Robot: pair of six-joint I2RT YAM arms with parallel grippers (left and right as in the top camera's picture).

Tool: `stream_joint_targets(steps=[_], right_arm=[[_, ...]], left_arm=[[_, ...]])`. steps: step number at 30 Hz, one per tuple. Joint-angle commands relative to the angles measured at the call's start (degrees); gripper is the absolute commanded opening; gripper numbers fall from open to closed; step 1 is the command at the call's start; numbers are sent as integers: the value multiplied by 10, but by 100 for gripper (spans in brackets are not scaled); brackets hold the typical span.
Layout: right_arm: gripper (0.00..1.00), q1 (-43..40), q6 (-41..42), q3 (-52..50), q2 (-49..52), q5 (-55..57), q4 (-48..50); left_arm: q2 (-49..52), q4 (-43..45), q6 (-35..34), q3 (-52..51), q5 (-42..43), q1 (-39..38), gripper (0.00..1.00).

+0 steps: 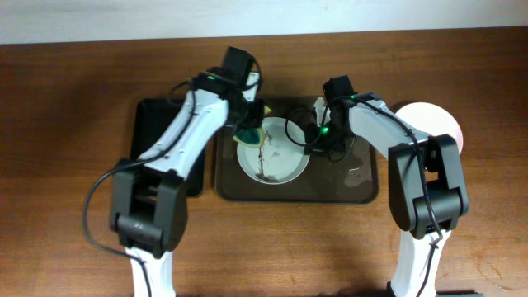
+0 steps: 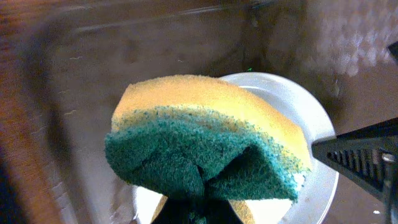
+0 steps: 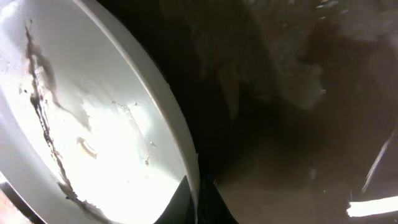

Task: Clean dirty plates on tray and stack at the side
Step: 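Scrub the last plate with the sponge in the left gripper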

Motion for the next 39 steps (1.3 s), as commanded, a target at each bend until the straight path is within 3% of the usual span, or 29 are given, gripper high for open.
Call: stream_joint_targets(steps=[1,5,7,8,9,12,15,16,18,19,21,22,23,25,27,31,33,35,36,39], right_arm=[[4,2,-29,-20,28,-6,-4],[4,2,-28,-20,28,-7,-4],[4,2,-28,-20,28,-6,-4],[4,2,-28,-20,28,-6,-4],[4,2,-28,-20,28,-6,-4],[4,2,-28,-20,28,-6,-4],[4,2,-28,-20,28,-6,-4],[4,2,-28,-20,28,-6,-4],[4,2,-28,-20,28,-6,-4],[4,2,-28,-20,28,-6,-4],[4,2,-28,-20,28,-5,-4],[4,2,-28,-20,28,-5,-4],[4,2,-28,-20,28,-4,-4],[4,2,-28,-20,28,-4,-4],[4,2,-28,-20,28,-4,-4],[4,2,-28,-20,28,-4,-4],[4,2,-28,-20,28,-4,-4],[4,2,-28,-20,28,-2,-5],[4,2,-28,-20,28,-2,-6],[4,2,-28,-20,28,-2,-6]], left_arm=[[68,12,40,-2,-7,-27,0],[139,9,12,-2,-52,-43,0],[152,-35,1,-2,2,-43,0],[152,-66,34,-2,76,-43,0],[152,-102,134,-2,174,-43,0],[152,-177,264,-2,189,-45,0],[152,-174,281,-1,189,-48,0],[152,-149,224,-1,178,-47,0],[152,-100,-7,-1,70,-46,0],[152,-98,-179,-1,-1,-48,0],[152,-100,-395,-1,-78,-70,0],[152,-97,-459,-1,-124,-94,0],[152,-88,-472,-1,-170,-107,0],[152,-50,-471,-1,-281,-122,0],[152,-16,-459,-1,-329,-119,0],[152,129,-229,3,-326,-108,0],[152,172,-155,3,-326,-97,0],[152,175,-114,3,-268,-90,0],[152,140,-102,3,-168,-88,0],[152,12,-102,3,-22,-61,0]])
